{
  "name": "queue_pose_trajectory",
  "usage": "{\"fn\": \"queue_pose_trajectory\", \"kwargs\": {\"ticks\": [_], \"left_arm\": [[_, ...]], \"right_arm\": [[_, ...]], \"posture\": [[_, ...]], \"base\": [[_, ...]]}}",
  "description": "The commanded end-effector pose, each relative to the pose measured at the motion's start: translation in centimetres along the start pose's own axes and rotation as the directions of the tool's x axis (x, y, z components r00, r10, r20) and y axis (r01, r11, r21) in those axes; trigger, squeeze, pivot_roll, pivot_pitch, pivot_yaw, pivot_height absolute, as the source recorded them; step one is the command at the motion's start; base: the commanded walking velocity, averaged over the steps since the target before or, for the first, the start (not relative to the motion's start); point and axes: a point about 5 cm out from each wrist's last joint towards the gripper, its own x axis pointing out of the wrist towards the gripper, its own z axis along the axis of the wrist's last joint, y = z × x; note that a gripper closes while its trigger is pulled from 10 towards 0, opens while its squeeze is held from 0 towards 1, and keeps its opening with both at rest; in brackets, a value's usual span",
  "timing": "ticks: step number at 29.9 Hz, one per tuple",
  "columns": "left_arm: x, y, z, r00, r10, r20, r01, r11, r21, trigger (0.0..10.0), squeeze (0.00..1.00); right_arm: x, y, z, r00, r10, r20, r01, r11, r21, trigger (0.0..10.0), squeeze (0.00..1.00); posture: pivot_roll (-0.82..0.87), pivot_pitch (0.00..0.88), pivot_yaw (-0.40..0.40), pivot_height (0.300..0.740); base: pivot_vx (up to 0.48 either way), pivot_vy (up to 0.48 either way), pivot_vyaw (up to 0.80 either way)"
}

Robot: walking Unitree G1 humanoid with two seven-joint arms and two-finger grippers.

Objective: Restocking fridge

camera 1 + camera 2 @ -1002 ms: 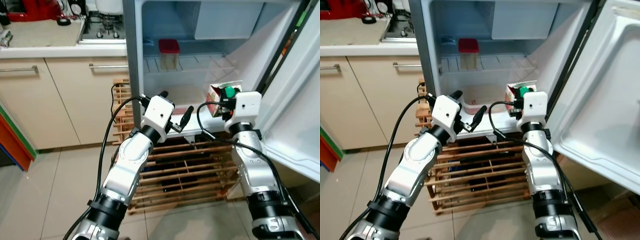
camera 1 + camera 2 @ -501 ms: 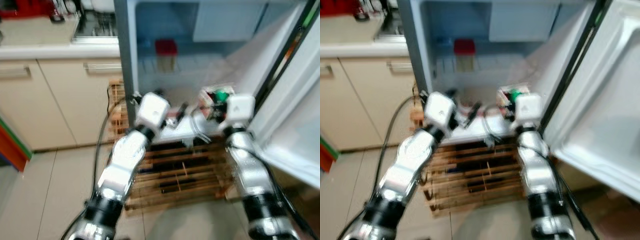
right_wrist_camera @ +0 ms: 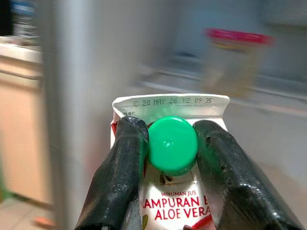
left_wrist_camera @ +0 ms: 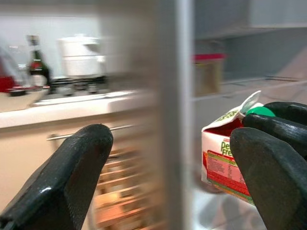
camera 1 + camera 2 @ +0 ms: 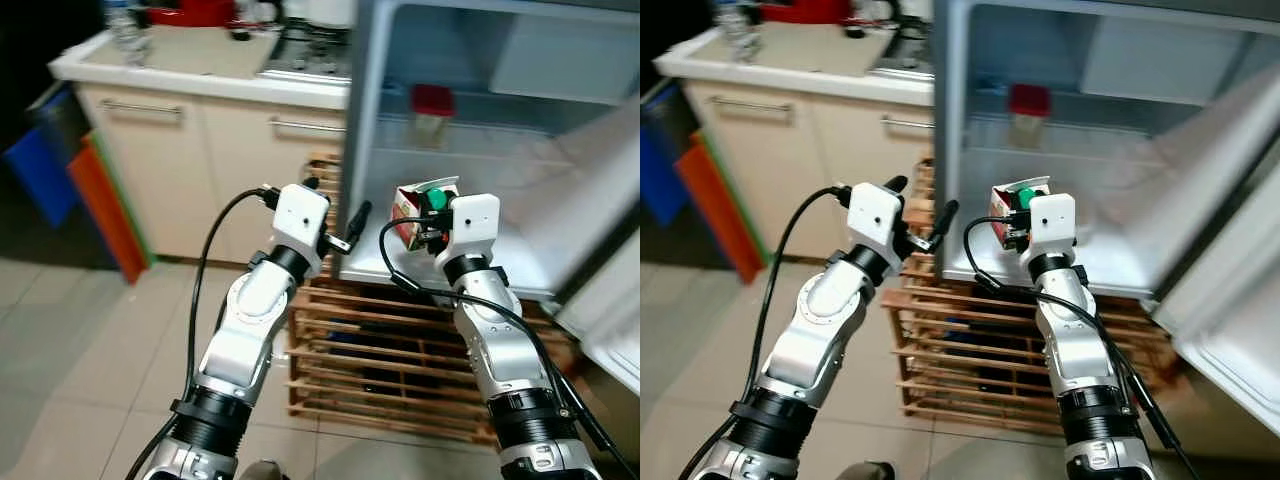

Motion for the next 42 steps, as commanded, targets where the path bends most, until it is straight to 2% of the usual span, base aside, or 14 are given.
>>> {"fn": "queue_pose_trajectory", "kwargs": {"ticks": [1,9,19,24,33,42], "left_arm": [[0.1,-0.1,0.1,1.0,-0.002,-0.002,0.002,1.0,0.0,10.0,0.0],[0.0,0.0,0.1,1.0,-0.005,-0.003,0.005,1.0,-0.004,10.0,0.0],[0.0,-0.1,0.1,1.0,-0.011,-0.005,0.011,1.0,-0.005,10.0,0.0],[0.0,-0.1,0.0,1.0,-0.01,-0.006,0.01,1.0,-0.007,10.0,0.0],[-0.3,0.0,-0.2,1.0,-0.018,-0.012,0.018,1.0,-0.003,10.0,0.0],[-0.1,0.0,-0.2,1.0,-0.023,-0.008,0.023,1.0,-0.001,10.0,0.0]], "right_arm": [[0.1,0.1,0.4,1.0,0.009,0.003,-0.009,1.0,0.001,0.0,0.0],[0.2,-0.1,0.4,1.0,-0.011,0.012,0.011,1.0,-0.002,0.0,0.0],[0.1,-0.4,0.4,0.999,-0.045,0.012,0.046,0.999,-0.005,0.0,0.0],[0.4,-2.2,0.1,0.981,-0.192,-0.02,0.192,0.981,0.009,0.0,0.0],[0.4,-2.2,-0.4,0.979,-0.197,-0.053,0.198,0.98,-0.003,0.0,0.0],[0.5,-2.0,-0.7,0.979,-0.191,-0.066,0.191,0.981,0.002,0.0,0.0]], "posture": [[0.04,0.0,-0.054,0.74],[0.04,0.0,-0.053,0.74],[0.04,0.0,-0.053,0.74],[0.05,0.0,-0.053,0.74],[0.05,0.0,-0.052,0.74],[0.05,0.0,-0.054,0.74]], "base": [[0.0,0.0,0.77],[0.0,0.0,0.73],[0.0,0.0,0.0],[0.0,0.0,0.0],[0.0,0.0,0.0],[0.0,0.0,-0.8]]}}
